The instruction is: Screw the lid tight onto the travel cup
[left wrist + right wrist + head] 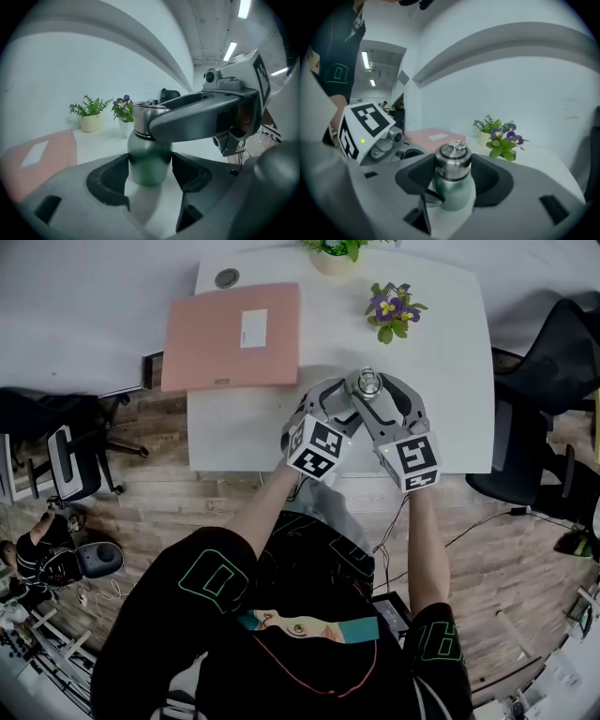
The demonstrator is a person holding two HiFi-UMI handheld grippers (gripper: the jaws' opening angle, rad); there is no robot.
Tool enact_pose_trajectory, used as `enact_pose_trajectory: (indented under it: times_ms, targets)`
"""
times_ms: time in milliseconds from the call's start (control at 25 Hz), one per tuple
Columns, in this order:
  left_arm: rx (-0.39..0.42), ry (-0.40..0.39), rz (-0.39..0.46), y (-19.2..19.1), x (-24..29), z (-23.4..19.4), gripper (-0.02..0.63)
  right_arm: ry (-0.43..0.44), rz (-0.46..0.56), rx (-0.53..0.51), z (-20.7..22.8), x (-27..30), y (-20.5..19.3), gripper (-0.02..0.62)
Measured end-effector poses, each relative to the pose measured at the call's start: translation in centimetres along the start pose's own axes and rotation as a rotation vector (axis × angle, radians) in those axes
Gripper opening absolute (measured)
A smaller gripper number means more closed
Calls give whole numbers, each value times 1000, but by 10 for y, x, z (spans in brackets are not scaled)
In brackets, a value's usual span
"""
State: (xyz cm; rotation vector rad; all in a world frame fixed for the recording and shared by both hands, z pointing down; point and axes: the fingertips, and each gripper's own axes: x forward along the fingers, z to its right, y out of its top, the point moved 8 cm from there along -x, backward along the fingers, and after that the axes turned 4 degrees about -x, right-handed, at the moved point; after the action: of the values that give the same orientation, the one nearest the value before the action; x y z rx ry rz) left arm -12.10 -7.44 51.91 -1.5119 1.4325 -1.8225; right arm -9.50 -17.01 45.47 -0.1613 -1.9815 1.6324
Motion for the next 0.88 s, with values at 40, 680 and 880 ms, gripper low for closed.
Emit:
enact_pose_trajectory:
  times_ms: [40, 680, 880]
  targets:
    - [2, 1, 3, 0, 0, 0, 301, -43, 14, 23, -3, 0, -1, 239]
    - [1, 1, 38, -5, 1, 0, 297, -267, 64, 217, -22, 3, -13, 240]
    - [-2, -9, 30, -5, 1, -1, 296, -170, 69, 226, -19, 1, -12, 350]
